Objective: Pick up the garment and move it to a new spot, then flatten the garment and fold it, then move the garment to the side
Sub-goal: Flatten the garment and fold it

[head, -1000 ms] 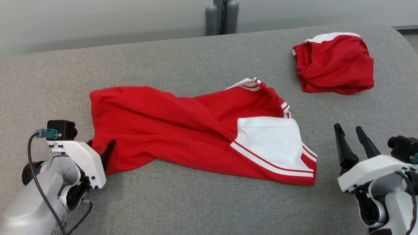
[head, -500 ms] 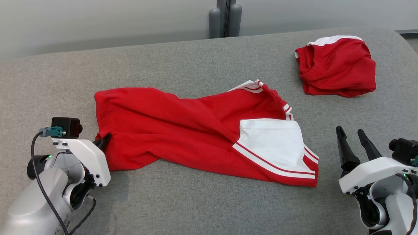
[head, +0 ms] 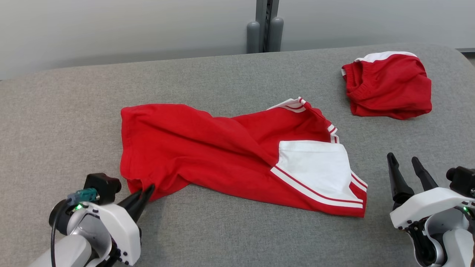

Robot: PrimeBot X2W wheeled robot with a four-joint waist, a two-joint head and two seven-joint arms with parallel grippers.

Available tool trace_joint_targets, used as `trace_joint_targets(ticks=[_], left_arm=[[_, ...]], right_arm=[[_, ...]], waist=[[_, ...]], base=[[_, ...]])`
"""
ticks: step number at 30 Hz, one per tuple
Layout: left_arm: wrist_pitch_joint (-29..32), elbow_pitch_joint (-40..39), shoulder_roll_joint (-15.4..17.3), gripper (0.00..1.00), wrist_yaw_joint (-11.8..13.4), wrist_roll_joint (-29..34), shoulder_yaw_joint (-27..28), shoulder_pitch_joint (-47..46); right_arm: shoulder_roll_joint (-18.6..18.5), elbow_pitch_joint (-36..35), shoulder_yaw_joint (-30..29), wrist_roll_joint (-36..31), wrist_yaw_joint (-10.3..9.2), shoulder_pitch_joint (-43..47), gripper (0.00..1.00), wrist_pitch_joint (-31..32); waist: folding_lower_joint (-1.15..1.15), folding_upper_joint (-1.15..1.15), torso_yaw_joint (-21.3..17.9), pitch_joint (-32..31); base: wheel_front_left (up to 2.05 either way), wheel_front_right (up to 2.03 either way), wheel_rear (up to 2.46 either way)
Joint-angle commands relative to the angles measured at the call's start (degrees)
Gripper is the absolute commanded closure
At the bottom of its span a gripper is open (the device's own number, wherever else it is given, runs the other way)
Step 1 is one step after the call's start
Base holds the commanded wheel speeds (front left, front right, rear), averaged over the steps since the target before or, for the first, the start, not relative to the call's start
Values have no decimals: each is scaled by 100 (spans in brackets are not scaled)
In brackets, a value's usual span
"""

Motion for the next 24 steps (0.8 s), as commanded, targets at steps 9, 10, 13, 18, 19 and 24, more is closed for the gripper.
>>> trace_joint_targets(ticks=[9,10,13,18,19,24], left_arm=[[453,-1201,653,100,344,21,-187,694],[481,-1254,718,100,337,52,-220,727],[535,-1353,854,100,322,46,-273,874],[615,-1306,943,3,390,-103,-270,1016],[628,-1311,952,0,405,-134,-280,1064],[590,-1373,1023,0,513,-245,-206,1193]], right_arm=[[-69,-108,-81,-115,2,102,0,121],[-72,-114,-88,-118,2,108,0,141],[-83,-150,-106,-141,2,129,0,174],[-85,-191,-118,-168,2,161,0,243],[-82,-196,-122,-170,2,168,0,255],[-73,-213,-143,-178,2,244,0,275]], waist=[[0,0,138,-97],[0,0,146,-102],[0,0,170,-115],[0,0,182,-127],[0,0,182,-128],[0,0,188,-149]], base=[[0,0,0],[0,0,0],[0,0,0],[0,0,0],[0,0,0],[0,0,0]])
